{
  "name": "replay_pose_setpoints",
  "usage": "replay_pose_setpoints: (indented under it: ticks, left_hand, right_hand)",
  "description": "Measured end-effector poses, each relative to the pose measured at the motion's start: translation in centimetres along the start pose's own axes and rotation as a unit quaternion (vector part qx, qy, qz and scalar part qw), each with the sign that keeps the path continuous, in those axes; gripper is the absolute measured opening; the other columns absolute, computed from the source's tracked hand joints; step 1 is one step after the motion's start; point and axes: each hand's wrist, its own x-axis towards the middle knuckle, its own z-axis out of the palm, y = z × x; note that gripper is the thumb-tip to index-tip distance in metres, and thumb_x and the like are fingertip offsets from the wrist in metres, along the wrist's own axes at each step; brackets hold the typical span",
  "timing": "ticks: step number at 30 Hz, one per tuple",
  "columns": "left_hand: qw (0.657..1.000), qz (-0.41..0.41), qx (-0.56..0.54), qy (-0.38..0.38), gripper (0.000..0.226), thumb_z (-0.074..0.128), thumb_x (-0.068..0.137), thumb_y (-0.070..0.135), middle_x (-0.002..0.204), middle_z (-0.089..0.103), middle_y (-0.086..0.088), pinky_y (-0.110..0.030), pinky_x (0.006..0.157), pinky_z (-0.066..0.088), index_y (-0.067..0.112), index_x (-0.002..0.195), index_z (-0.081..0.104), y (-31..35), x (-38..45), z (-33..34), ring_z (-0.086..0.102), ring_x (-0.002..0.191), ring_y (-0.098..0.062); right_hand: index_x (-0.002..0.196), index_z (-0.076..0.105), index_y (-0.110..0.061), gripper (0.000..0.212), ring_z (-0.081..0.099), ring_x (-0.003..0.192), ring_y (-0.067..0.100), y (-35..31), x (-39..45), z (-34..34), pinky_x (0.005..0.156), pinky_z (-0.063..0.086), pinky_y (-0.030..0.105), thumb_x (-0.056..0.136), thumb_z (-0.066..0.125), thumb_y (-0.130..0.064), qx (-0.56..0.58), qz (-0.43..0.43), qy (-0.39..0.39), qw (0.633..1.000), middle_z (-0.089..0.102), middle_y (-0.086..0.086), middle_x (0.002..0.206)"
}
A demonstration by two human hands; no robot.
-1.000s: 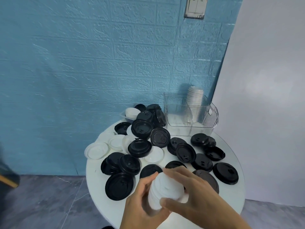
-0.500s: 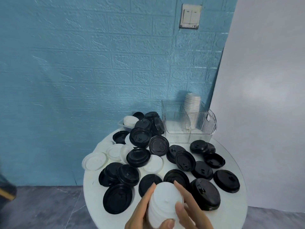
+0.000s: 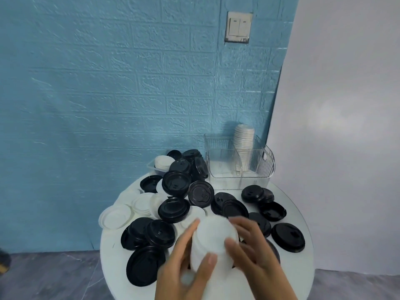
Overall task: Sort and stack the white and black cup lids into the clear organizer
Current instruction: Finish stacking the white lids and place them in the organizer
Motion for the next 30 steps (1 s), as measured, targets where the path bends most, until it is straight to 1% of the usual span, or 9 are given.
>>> replay_pose_setpoints:
  ticks: [2, 6, 8, 10, 13, 15, 18, 22, 30]
  left_hand:
    - [1.0, 0.005, -0.024, -0.018, 0.065, 0.08, 0.074, 0.056, 0.13, 0.071, 0.018, -0.01, 0.092, 0.05, 0.054, 0.136, 0.058, 2.1, 3.2, 0.0, 0.065, 0.122, -0.001]
    - [0.999, 0.027, -0.022, -0.034, 0.056, 0.075, 0.08, 0.054, 0.128, 0.071, 0.019, -0.021, 0.099, 0.053, 0.051, 0.134, 0.059, 5.4, 12.1, 1.0, 0.066, 0.121, -0.002]
    - [0.999, 0.024, 0.003, -0.034, 0.056, 0.073, 0.08, 0.056, 0.125, 0.073, 0.013, -0.033, 0.104, 0.052, 0.05, 0.134, 0.059, 6.0, 17.2, 1.8, 0.068, 0.116, -0.005]
    - [0.999, 0.012, 0.037, -0.032, 0.057, 0.069, 0.081, 0.059, 0.126, 0.072, 0.005, -0.042, 0.108, 0.05, 0.051, 0.135, 0.057, 6.0, 21.8, 2.5, 0.068, 0.116, -0.011]
    - [0.997, 0.003, 0.062, -0.035, 0.061, 0.065, 0.081, 0.061, 0.129, 0.07, 0.0, -0.05, 0.109, 0.049, 0.045, 0.139, 0.055, 5.7, 27.4, 3.4, 0.065, 0.12, -0.018]
    - [0.998, 0.001, 0.059, -0.027, 0.064, 0.065, 0.08, 0.059, 0.129, 0.07, -0.004, -0.053, 0.107, 0.05, 0.041, 0.14, 0.056, 5.3, 30.2, 3.8, 0.066, 0.119, -0.022]
    - [0.999, -0.009, 0.047, -0.019, 0.063, 0.066, 0.079, 0.057, 0.125, 0.072, -0.005, -0.055, 0.107, 0.05, 0.04, 0.139, 0.057, 4.2, 34.0, 4.3, 0.068, 0.116, -0.024]
    - [0.999, -0.019, 0.04, -0.016, 0.063, 0.066, 0.08, 0.055, 0.128, 0.07, -0.002, -0.056, 0.107, 0.05, 0.039, 0.14, 0.057, 2.5, 37.3, 4.8, 0.067, 0.117, -0.025]
    - [0.998, -0.037, 0.036, -0.019, 0.06, 0.066, 0.076, 0.046, 0.126, 0.067, -0.004, -0.05, 0.106, 0.051, 0.033, 0.134, 0.06, -0.5, 41.3, 6.5, 0.064, 0.116, -0.025]
  right_hand:
    - [0.12, 0.058, -0.044, 0.045, 0.071, 0.106, 0.008, -2.1, 2.4, -0.8, 0.083, 0.058, 0.031, 0.079, 0.067, -0.06, -0.005, -0.023, 0.003, 1.0, 0.07, -0.016, 0.12]
    - [0.119, 0.058, -0.038, 0.03, 0.07, 0.104, 0.013, -5.4, 9.9, -2.3, 0.084, 0.059, 0.037, 0.092, 0.066, -0.05, 0.017, -0.051, 0.037, 0.998, 0.069, -0.009, 0.119]
    - [0.121, 0.056, -0.035, 0.024, 0.067, 0.1, 0.013, -6.6, 14.6, -3.0, 0.079, 0.055, 0.034, 0.099, 0.061, -0.042, 0.009, -0.047, 0.059, 0.997, 0.067, -0.008, 0.119]
    - [0.127, 0.053, -0.028, 0.028, 0.064, 0.095, 0.009, -7.4, 18.8, -3.7, 0.07, 0.052, 0.028, 0.101, 0.057, -0.038, 0.003, -0.027, 0.076, 0.997, 0.065, -0.009, 0.114]
    - [0.13, 0.05, -0.022, 0.031, 0.063, 0.089, 0.008, -8.0, 24.2, -4.5, 0.061, 0.052, 0.024, 0.102, 0.056, -0.036, 0.002, -0.01, 0.083, 0.996, 0.063, -0.005, 0.109]
    - [0.131, 0.049, -0.022, 0.033, 0.063, 0.091, 0.011, -7.9, 27.1, -4.9, 0.063, 0.054, 0.027, 0.103, 0.055, -0.036, 0.0, -0.007, 0.085, 0.996, 0.062, 0.0, 0.115]
    - [0.134, 0.046, -0.022, 0.035, 0.063, 0.097, 0.015, -7.2, 31.0, -5.5, 0.071, 0.056, 0.032, 0.103, 0.053, -0.038, -0.014, -0.012, 0.085, 0.996, 0.06, 0.002, 0.12]
    - [0.134, 0.046, -0.024, 0.034, 0.061, 0.093, 0.011, -5.8, 35.0, -6.1, 0.066, 0.054, 0.029, 0.103, 0.052, -0.038, -0.016, -0.009, 0.082, 0.996, 0.059, -0.004, 0.111]
    - [0.13, 0.047, -0.026, 0.029, 0.061, 0.092, 0.014, -1.8, 40.0, -6.4, 0.076, 0.056, 0.036, 0.104, 0.05, -0.035, 0.008, 0.033, 0.118, 0.992, 0.06, 0.001, 0.111]
